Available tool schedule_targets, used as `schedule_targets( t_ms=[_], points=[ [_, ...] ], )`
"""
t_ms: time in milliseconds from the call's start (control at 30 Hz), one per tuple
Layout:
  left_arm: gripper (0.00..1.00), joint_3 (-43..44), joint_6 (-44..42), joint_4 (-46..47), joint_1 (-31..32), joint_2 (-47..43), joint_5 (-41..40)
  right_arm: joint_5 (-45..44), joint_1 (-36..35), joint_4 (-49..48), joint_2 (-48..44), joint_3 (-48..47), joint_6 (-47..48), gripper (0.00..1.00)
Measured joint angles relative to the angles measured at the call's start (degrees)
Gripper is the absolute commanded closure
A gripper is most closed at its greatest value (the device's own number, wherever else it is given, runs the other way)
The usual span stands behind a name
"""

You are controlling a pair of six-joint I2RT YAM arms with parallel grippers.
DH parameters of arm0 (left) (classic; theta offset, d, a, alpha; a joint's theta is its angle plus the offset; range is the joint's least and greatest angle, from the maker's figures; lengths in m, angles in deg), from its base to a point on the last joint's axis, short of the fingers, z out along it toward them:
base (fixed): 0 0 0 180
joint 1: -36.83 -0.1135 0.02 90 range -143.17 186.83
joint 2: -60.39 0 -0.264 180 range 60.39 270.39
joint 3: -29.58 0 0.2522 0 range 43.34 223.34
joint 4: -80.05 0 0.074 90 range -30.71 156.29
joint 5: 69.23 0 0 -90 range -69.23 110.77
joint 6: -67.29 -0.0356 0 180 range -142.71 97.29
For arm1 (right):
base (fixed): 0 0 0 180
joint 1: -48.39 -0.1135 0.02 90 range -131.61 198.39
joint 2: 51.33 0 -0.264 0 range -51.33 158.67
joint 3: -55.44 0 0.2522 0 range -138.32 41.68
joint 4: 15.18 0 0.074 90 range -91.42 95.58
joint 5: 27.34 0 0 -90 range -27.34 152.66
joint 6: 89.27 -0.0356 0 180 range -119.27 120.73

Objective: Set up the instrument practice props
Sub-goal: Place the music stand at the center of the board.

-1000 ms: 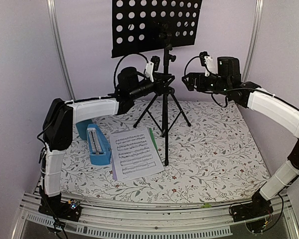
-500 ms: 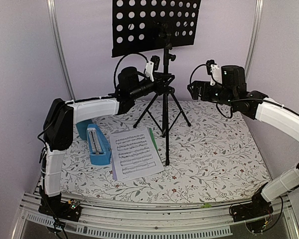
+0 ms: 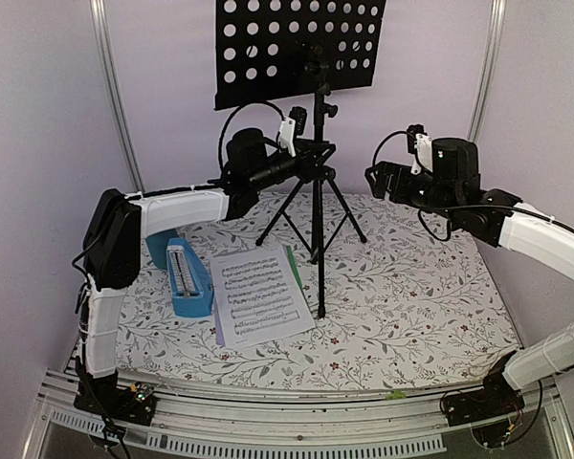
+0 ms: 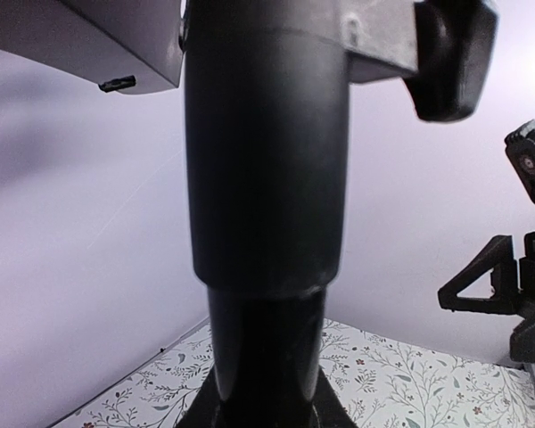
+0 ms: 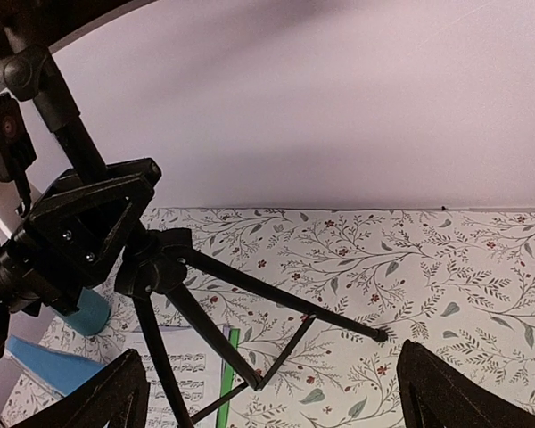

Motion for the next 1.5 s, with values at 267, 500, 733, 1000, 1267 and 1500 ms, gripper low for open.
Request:
schedule_targets(
  t_ms=[267, 500, 733, 1000, 1267, 1500],
  points=[
    [1.00, 0.00, 0.00, -0.02, 0.00, 0.00, 0.04, -1.92, -3.87, -0.07, 1.75, -0.11, -2.19, 0.01],
    [1.00, 0.00, -0.02, -0.07, 0.00, 0.00, 0.20, -4.04, -6.23, 0.07, 4.28, -1.07, -4.35, 0.01],
    [1.00, 0.00, 0.00, -0.09, 0.00, 0.00, 0.22, -5.73, -10.01, 0.39, 9.66, -4.39, -5.22, 0.01],
    [0.97, 0.07, 0.02, -0.22, 0.00, 0.00, 0.24, -6.12, -11.13, 0.50, 12.81, -4.55, -6.62, 0.01],
    [0.93, 0.17, 0.04, -0.39, 0.00, 0.02, 0.24, -6.43, -13.35, 0.46, 14.97, -4.55, -7.85, 0.01],
    [0.90, 0.28, 0.02, -0.59, 0.00, 0.00, 0.28, -6.73, -14.95, 0.26, 18.12, -4.52, -8.24, 0.01]
  ],
)
